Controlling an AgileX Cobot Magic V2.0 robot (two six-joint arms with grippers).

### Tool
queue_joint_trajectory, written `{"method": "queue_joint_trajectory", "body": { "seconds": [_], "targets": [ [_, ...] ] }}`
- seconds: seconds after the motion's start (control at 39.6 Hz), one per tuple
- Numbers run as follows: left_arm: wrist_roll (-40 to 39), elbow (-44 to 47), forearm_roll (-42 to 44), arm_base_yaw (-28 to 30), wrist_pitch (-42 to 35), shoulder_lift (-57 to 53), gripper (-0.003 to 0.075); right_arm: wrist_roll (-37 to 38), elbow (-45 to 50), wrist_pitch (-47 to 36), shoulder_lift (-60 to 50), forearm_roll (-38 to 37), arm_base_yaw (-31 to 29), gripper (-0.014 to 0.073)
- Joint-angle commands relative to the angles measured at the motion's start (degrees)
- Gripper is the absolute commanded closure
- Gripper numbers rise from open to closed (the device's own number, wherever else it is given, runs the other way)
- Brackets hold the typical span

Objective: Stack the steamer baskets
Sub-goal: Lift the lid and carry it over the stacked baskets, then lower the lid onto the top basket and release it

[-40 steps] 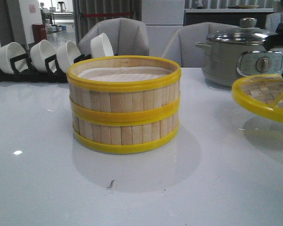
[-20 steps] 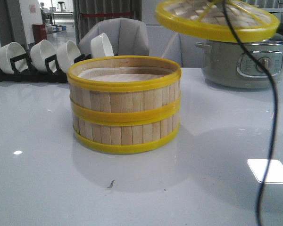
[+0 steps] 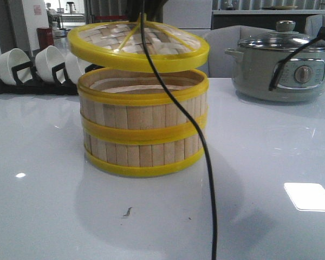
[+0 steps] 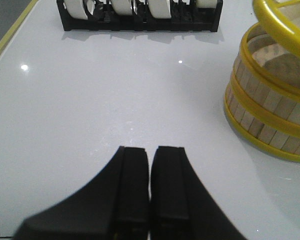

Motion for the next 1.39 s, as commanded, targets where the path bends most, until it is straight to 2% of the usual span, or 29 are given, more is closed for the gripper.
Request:
{"method": "queue_joint_trajectory", "body": {
  "seconds": [0.0, 0.43, 1.19, 1.24, 1.29, 1.36],
  "targets": [
    [-0.3, -1.7, -0.1, 0.1, -4.7, 0.2, 0.0623, -0.2, -3.2, -3.4, -2.7, -0.8, 0.1, 0.0558],
    [-0.3, -1.7, -0.1, 0.1, -4.7, 0.2, 0.0623, -0.2, -3.2, 0.3, -0.6, -3.5, 0.1, 0.0558],
    [-0.3, -1.7, -0.1, 0.1, -4.7, 0.2, 0.0623, -0.2, -3.2, -0.8, 0.4, -3.6, 0.1, 0.0553],
    [-0.3, -1.7, -0.1, 0.1, -4.7, 0.2, 0.0623, -0.2, -3.2, -0.7, 0.4, -3.6, 0.1, 0.0533],
    [-0.3, -1.7, -0.1, 0.1, -4.7, 0.2, 0.0623, -0.2, -3.2, -0.7, 0.4, -3.6, 0.1, 0.0474],
    [-0.3, -1.7, -0.1, 0.1, -4.7, 0.2, 0.0623, -0.2, -3.2, -0.7, 0.4, -3.6, 0.1, 0.0341]
  ]
}}
